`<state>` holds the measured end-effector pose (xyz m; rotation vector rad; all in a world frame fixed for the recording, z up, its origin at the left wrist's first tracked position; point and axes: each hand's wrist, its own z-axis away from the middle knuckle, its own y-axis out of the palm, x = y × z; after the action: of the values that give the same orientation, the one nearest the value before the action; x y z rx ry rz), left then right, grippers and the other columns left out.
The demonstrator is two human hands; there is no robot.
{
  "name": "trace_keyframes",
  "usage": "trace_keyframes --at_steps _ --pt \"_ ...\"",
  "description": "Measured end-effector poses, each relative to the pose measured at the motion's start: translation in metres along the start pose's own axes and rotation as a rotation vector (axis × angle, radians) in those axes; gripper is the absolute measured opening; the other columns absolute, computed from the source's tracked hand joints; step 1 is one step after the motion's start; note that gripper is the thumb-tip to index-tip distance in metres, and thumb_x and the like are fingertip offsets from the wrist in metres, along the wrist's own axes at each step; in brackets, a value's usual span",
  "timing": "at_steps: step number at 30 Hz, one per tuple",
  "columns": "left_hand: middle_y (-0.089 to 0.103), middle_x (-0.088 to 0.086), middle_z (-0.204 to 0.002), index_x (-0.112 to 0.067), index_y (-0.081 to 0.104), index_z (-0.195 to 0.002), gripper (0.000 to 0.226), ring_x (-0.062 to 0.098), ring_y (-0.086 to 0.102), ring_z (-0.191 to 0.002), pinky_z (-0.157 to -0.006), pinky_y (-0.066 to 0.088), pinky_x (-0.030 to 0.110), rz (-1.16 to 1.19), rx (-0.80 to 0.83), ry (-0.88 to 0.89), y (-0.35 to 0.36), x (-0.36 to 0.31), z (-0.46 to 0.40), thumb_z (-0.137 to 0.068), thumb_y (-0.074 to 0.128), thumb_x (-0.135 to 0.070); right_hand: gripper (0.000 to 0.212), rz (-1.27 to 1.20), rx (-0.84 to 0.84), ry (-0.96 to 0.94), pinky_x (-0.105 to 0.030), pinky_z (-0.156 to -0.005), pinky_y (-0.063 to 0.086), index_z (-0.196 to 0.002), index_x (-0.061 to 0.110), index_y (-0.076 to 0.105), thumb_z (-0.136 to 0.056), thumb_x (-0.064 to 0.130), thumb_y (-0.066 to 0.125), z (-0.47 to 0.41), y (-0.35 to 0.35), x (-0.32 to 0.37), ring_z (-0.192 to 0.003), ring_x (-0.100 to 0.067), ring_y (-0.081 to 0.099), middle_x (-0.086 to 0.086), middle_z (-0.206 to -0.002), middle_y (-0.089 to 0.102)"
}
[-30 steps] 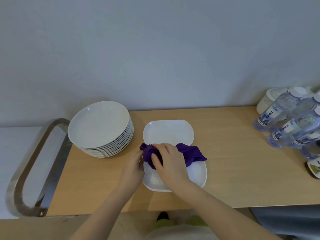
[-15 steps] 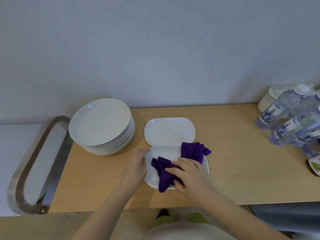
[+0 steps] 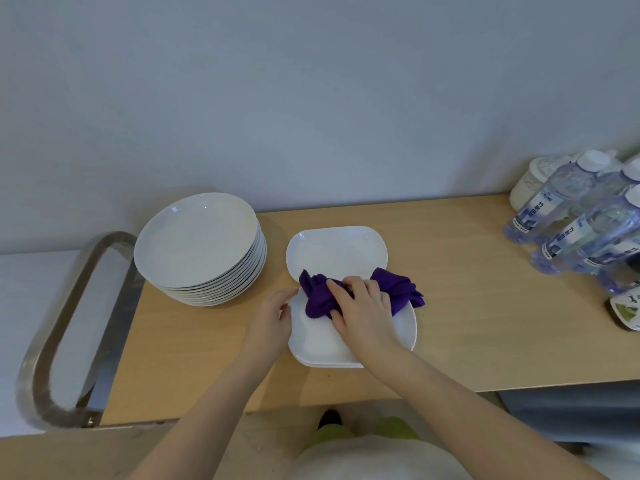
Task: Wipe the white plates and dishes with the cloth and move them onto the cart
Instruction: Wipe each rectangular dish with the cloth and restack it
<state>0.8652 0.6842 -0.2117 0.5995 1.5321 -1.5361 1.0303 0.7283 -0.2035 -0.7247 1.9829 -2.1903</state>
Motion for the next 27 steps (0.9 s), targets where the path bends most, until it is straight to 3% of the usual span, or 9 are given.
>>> trace_keyframes --at_steps 3,5,9,11,14,17,23,27 --pt "0.06 -0.016 -0.104 -0.022 0.063 -0.119 0.039 -0.004 0.054 -0.092 -0.075 0.04 0.007 -0.052 -0.007 0.006 -0.001 -0.001 -0.002 -0.092 0.046 0.001 0.043 0.089 -0.079 -0.056 -0.041 -0.082 0.045 -0.121 0.027 0.063 -0.079 0.033 0.067 0.007 0.001 0.017 -0.106 -0.023 0.058 0.002 -0.119 0.061" --pt "0.058 -0.017 -0.1 -0.022 0.064 -0.117 0.037 -0.003 0.054 -0.09 -0.074 0.041 0.009 -0.07 -0.003 0.022 -0.001 -0.002 -0.001 -0.092 0.047 0.0 0.04 0.111 -0.114 -0.073 -0.042 -0.079 0.048 -0.11 0.027 0.069 -0.072 0.036 0.072 0.013 0.004 0.021 -0.1 -0.022 0.062 0.004 -0.11 0.066" --pt "0.062 -0.009 -0.108 -0.023 0.064 -0.118 0.039 0.008 0.056 -0.097 -0.083 0.047 0.025 -0.143 -0.006 0.047 -0.001 0.0 -0.001 -0.091 0.047 -0.002 0.032 0.103 -0.113 -0.182 -0.048 -0.088 0.045 -0.107 0.029 0.067 -0.078 0.04 0.058 0.026 0.008 0.018 -0.106 -0.023 0.058 0.008 -0.114 0.063" --pt "0.061 -0.007 -0.115 -0.022 0.063 -0.122 0.042 0.007 0.053 -0.099 -0.083 0.043 0.025 -0.176 -0.029 0.028 0.0 0.001 -0.001 -0.09 0.045 0.0 0.031 0.09 -0.104 -0.26 -0.05 -0.09 0.043 -0.105 0.032 0.067 -0.081 0.043 0.05 0.035 0.008 0.016 -0.107 -0.023 0.057 0.012 -0.112 0.063" --pt "0.059 -0.006 -0.121 -0.021 0.058 -0.129 0.044 0.005 0.05 -0.1 -0.08 0.037 0.019 -0.218 -0.031 -0.006 0.002 0.0 -0.001 -0.093 0.042 -0.001 0.031 0.064 -0.094 -0.35 -0.046 -0.093 0.044 -0.098 0.035 0.07 -0.083 0.049 0.046 0.046 0.006 0.006 -0.106 -0.018 0.059 0.016 -0.107 0.065" --pt "0.061 -0.009 -0.117 -0.027 0.057 -0.129 0.046 0.005 0.052 -0.097 -0.077 0.041 0.022 -0.244 -0.019 0.009 0.002 -0.001 0.0 -0.093 0.042 -0.003 0.03 0.047 -0.091 -0.38 -0.038 -0.092 0.046 -0.091 0.036 0.072 -0.083 0.05 0.047 0.052 -0.001 -0.011 -0.1 -0.012 0.061 0.019 -0.101 0.066" --pt "0.063 -0.017 -0.106 -0.036 0.059 -0.122 0.043 0.004 0.056 -0.094 -0.078 0.051 0.03 -0.23 -0.027 -0.006 0.004 -0.004 0.006 -0.091 0.046 -0.01 0.018 0.05 -0.108 -0.365 -0.027 -0.086 0.049 -0.083 0.031 0.074 -0.067 0.04 0.075 0.061 -0.019 -0.052 -0.087 -0.009 0.064 0.016 -0.089 0.067" --pt "0.061 -0.024 -0.085 -0.043 0.061 -0.111 0.042 -0.004 0.054 -0.078 -0.06 0.042 0.023 -0.186 -0.046 -0.009 0.006 -0.006 0.009 -0.088 0.045 -0.012 0.018 0.195 -0.105 -0.354 -0.025 -0.081 0.052 -0.076 0.026 0.073 -0.06 0.032 0.081 0.062 -0.03 -0.068 -0.083 -0.012 0.066 0.012 -0.083 0.068"
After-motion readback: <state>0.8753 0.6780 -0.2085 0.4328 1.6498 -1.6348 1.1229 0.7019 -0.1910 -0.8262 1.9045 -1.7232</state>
